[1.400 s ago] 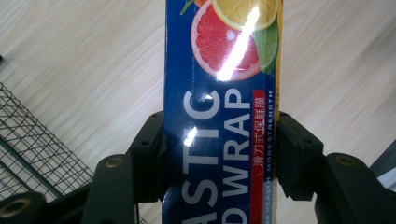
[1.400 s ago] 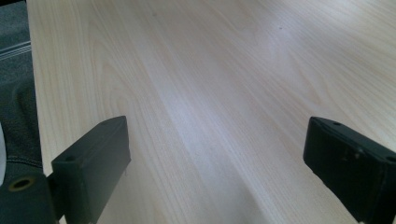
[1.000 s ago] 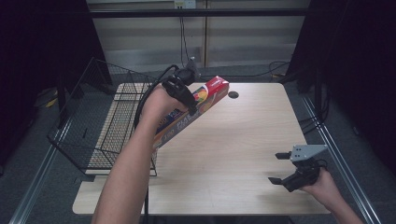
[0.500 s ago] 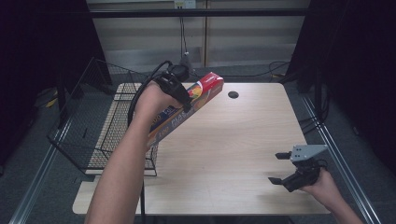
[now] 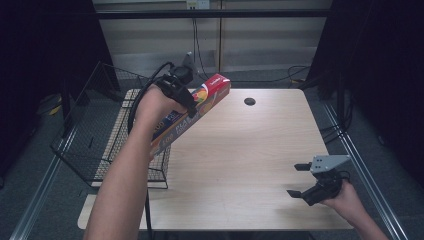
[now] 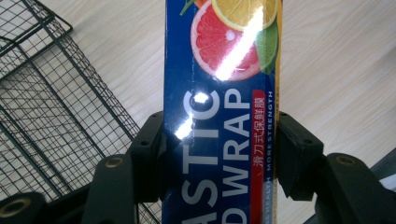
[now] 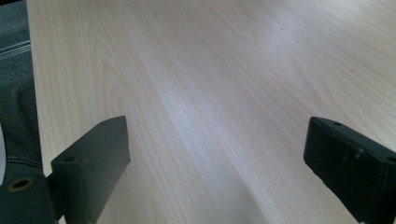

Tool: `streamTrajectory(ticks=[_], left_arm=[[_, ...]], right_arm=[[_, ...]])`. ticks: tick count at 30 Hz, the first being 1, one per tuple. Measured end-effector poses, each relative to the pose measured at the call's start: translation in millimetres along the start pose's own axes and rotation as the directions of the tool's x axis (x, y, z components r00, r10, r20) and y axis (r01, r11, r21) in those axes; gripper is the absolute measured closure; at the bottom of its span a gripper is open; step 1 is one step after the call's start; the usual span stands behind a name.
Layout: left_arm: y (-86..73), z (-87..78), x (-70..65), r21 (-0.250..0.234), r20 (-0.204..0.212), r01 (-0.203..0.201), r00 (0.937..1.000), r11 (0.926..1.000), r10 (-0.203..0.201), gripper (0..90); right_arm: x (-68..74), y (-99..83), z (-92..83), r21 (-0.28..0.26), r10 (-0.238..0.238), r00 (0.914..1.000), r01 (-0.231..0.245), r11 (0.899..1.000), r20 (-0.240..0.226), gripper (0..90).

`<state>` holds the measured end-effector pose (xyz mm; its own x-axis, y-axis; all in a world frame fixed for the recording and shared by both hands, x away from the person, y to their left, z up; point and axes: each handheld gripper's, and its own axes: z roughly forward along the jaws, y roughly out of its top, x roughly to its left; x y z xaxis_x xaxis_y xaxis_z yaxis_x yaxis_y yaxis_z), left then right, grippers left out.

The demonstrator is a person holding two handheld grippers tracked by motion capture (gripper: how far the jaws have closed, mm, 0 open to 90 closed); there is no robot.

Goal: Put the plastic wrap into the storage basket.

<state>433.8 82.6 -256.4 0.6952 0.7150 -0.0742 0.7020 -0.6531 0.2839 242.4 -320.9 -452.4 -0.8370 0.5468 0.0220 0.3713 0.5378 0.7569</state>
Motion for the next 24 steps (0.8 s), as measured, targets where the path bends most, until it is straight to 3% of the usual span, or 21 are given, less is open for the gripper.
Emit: streamTrajectory(ticks=[18,24], left_arm=[[-13.1,-18.7,14.5,-0.007,-0.028,0.046,0.9985,0.9989,-0.046,44.3],[-17.8,-21.7,18.8,-0.005,-0.018,0.068,0.9975,0.9977,-0.068,44.3]], right_arm=[[-0.1,0.1,0.4,-0.001,0.000,1.0000,0.000,1.000,-0.001,7.1],[0.4,0.2,0.3,0.000,0.005,1.0000,-0.005,1.000,-0.006,7.1]])
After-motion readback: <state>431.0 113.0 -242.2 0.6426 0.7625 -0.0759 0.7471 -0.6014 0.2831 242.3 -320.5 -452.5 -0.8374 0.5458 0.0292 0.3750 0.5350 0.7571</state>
